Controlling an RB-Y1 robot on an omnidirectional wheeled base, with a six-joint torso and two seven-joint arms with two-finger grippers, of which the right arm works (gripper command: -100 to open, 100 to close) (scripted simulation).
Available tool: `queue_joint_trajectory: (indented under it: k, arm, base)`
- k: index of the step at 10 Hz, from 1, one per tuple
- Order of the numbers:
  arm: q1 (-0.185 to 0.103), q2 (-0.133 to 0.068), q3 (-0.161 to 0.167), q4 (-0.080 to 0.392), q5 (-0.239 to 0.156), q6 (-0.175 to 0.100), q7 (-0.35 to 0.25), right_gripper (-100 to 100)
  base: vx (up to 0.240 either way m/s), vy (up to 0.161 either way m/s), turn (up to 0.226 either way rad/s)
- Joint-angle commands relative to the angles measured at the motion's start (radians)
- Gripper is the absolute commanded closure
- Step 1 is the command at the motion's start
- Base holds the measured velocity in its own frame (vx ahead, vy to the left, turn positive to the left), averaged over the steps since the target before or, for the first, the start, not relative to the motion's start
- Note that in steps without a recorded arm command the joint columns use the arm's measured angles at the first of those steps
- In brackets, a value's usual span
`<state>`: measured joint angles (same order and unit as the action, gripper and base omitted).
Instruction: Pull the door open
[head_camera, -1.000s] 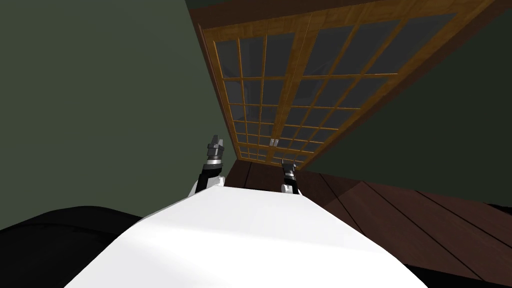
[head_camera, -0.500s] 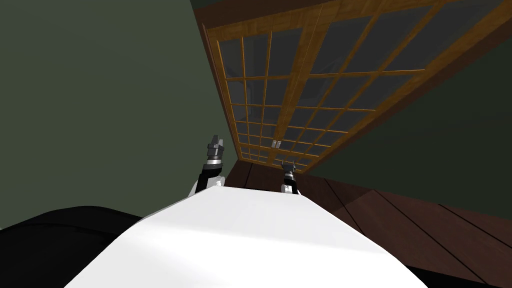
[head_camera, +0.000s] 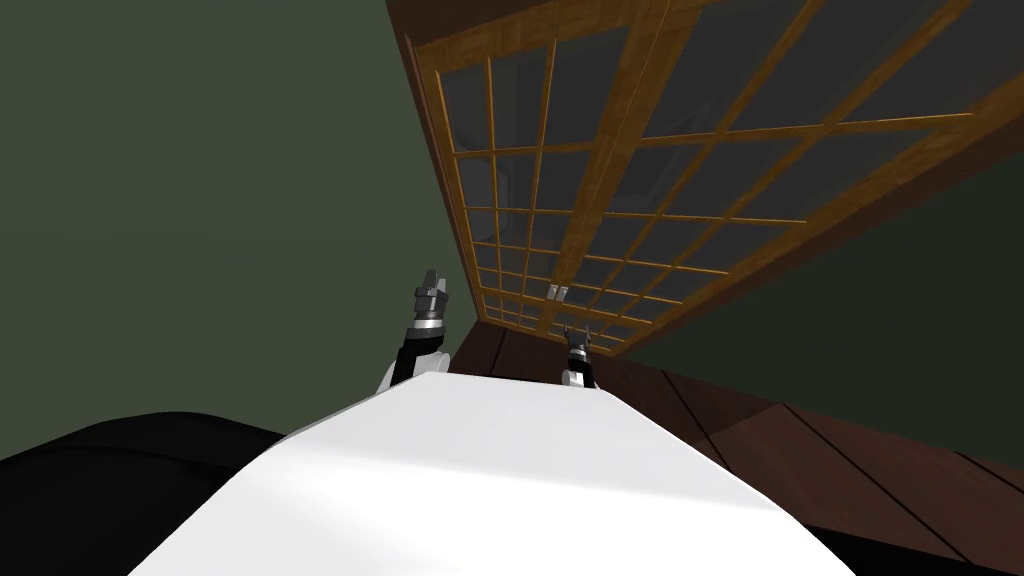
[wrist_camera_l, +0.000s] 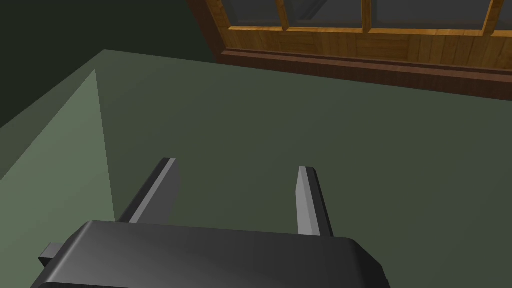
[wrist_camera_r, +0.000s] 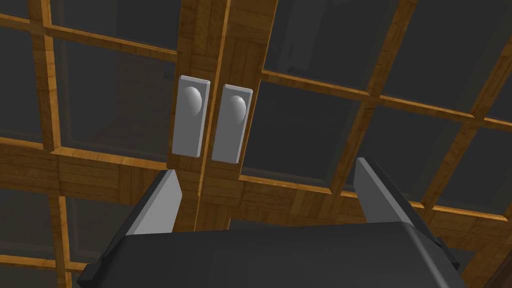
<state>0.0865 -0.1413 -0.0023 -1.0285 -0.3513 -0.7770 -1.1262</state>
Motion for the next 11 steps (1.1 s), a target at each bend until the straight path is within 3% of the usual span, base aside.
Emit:
queue_joint_trajectory:
  k: [1,11]
  arm:
    - [-0.010,-0.002,-0.001,0.035,-0.013,-0.008,-0.033,-100]
    - [-0.087,-0.012,-0.012,0.245,-0.092,-0.040,-0.208,-100]
  base:
    - [0.085,-0.049,0.108]
    - [0.097,-0.045,0.098]
